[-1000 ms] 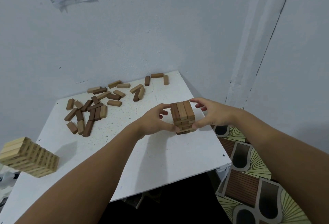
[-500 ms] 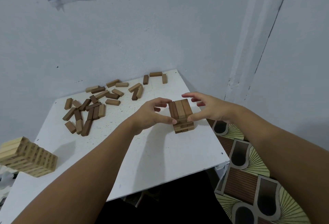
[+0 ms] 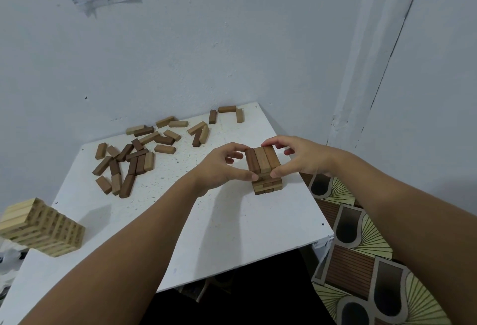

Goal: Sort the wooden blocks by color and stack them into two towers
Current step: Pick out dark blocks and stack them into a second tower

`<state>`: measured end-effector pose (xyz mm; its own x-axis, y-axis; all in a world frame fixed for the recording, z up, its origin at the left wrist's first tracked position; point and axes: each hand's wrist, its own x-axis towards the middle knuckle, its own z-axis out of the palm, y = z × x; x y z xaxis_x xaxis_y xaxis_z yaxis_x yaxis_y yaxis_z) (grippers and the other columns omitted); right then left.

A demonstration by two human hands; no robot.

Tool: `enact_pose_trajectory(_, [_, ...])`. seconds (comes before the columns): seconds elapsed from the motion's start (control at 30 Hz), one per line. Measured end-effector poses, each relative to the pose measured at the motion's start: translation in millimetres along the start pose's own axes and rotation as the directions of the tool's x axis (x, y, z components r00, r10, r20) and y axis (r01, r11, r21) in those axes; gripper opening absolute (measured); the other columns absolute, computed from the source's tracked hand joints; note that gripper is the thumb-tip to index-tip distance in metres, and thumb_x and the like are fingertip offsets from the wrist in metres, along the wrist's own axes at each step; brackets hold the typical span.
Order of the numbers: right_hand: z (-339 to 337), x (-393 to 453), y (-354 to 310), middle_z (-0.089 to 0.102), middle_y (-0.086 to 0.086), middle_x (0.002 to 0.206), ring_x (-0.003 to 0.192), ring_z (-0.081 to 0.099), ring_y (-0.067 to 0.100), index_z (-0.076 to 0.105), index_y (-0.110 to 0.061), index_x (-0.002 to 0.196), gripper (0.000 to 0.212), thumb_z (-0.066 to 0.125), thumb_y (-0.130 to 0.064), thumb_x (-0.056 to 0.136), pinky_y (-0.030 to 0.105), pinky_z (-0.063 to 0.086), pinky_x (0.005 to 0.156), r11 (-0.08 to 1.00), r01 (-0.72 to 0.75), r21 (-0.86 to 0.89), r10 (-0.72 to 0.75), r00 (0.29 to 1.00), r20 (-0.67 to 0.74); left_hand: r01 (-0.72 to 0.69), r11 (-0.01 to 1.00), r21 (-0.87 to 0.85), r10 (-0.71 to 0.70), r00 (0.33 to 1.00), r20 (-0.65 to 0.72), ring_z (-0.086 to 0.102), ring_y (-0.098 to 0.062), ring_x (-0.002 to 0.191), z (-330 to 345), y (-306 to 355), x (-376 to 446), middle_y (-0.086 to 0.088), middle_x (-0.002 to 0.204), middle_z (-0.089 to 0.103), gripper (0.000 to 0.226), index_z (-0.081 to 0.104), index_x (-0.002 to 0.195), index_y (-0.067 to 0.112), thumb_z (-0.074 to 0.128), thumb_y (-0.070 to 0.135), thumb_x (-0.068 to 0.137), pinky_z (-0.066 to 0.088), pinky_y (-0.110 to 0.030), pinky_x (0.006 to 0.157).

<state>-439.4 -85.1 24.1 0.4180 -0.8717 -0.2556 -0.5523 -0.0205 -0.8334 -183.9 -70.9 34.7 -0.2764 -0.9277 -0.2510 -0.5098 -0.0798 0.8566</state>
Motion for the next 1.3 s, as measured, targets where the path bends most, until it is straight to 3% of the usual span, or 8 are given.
enact_pose_trajectory(0.13, [-1,-2,-3,0.035,-0.005,0.152,0.141,0.033,0.019,0.047,-0.058,0.137,0.076,0.09,-0.043,0.076,0.041,0.038,0.103,1.0,0.0,-0.023,0.0,1.0,0.003,0.021,1.0,0.019,-0.022,1.0,0.013,0.048,-0.018,0.13,-1,3,-2,0.008,0.135,0.057,0.086,0.057,0.138,0.041,0.099,0.029,0.064,0.046,-0.045,0.107])
enact_pose_trajectory(0.27, [-9,-5,-16,0.036,-0.006,0.159,0.147,0.031,0.017,0.04,-0.055,0.148,0.078,0.069,-0.075,0.078,0.042,0.03,0.116,1.0,0.013,0.026,-0.012,0.999,-0.038,0.083,0.996,0.01,-0.084,0.993,0.077,0.046,-0.019,0.132,-16,4,-5,0.004,0.142,0.051,0.101,0.038,0.155,0.038,0.095,0.023,0.073,0.043,-0.043,0.109])
enact_pose_trajectory(0.43, [-17,17,-36,0.042,-0.012,0.159,0.148,0.034,0.011,0.048,-0.033,0.151,0.054,0.037,-0.061,0.105,0.031,0.026,0.114,0.999,0.025,-0.03,-0.029,0.989,-0.146,0.048,0.997,-0.052,-0.054,0.991,-0.122,0.055,-0.02,0.125,-50,1,1,-0.004,0.134,0.057,0.063,0.046,0.151,0.026,0.067,0.005,0.095,0.044,-0.039,0.106])
enact_pose_trajectory(0.63, [-11,69,-63,0.055,-0.002,0.143,0.126,0.05,0.014,0.058,-0.03,0.142,0.04,0.048,-0.047,0.106,0.03,0.036,0.098,0.941,-0.003,-0.339,-0.049,0.988,-0.144,0.038,0.996,0.085,-0.006,0.937,-0.349,0.06,-0.009,0.085,-72,-9,33,0.003,0.099,0.066,0.02,0.071,0.117,0.017,0.07,0.025,0.099,0.045,-0.021,0.067])
enact_pose_trajectory(0.87, [-12,140,-72,0.047,-0.002,0.156,0.14,0.045,0.02,0.048,-0.027,0.151,0.047,0.05,-0.041,0.107,0.032,0.034,0.112,0.846,-0.096,-0.524,0.052,0.994,-0.098,0.159,0.917,0.365,-0.003,0.919,-0.394,0.06,-0.024,0.122,-83,-18,101,0.005,0.123,0.069,0.038,0.067,0.133,0.029,0.066,0.045,0.098,0.051,-0.047,0.103])
enact_pose_trajectory(1.07, [-19,196,-62,0.047,0.003,0.155,0.141,0.044,0.027,0.042,-0.023,0.156,0.05,0.052,-0.034,0.107,0.038,0.037,0.114,0.755,-0.17,-0.633,0.121,0.985,-0.12,0.219,0.72,0.659,0.027,0.94,-0.342,0.038,-0.036,0.129,-93,-25,161,-0.005,0.131,0.056,0.034,0.063,0.13,0.03,0.055,0.047,0.102,0.036,-0.046,0.102])
enact_pose_trajectory(1.2, [-16,229,-46,0.045,0.013,0.146,0.117,0.053,0.032,0.047,-0.023,0.145,0.041,0.045,-0.04,0.107,0.042,0.046,0.1,0.695,-0.206,-0.689,0.137,0.979,-0.154,0.229,0.688,0.688,0.002,0.948,-0.318,0.036,-0.037,0.13,-98,-36,186,-0.006,0.139,0.052,0.035,0.057,0.133,0.027,0.052,0.045,0.103,0.035,-0.051,0.108])
enact_pose_trajectory(1.3, [-13,245,-35,0.032,0.016,0.149,0.124,0.049,0.039,0.03,-0.028,0.156,0.05,0.036,-0.041,0.108,0.048,0.046,0.103,0.683,-0.237,-0.691,0.169,0.972,-0.166,0.251,0.677,0.692,-0.03,0.949,-0.315,0.037,-0.035,0.13,-101,-41,196,-0.005,0.138,0.053,0.034,0.06,0.133,0.028,0.051,0.043,0.104,0.033,-0.048,0.107])
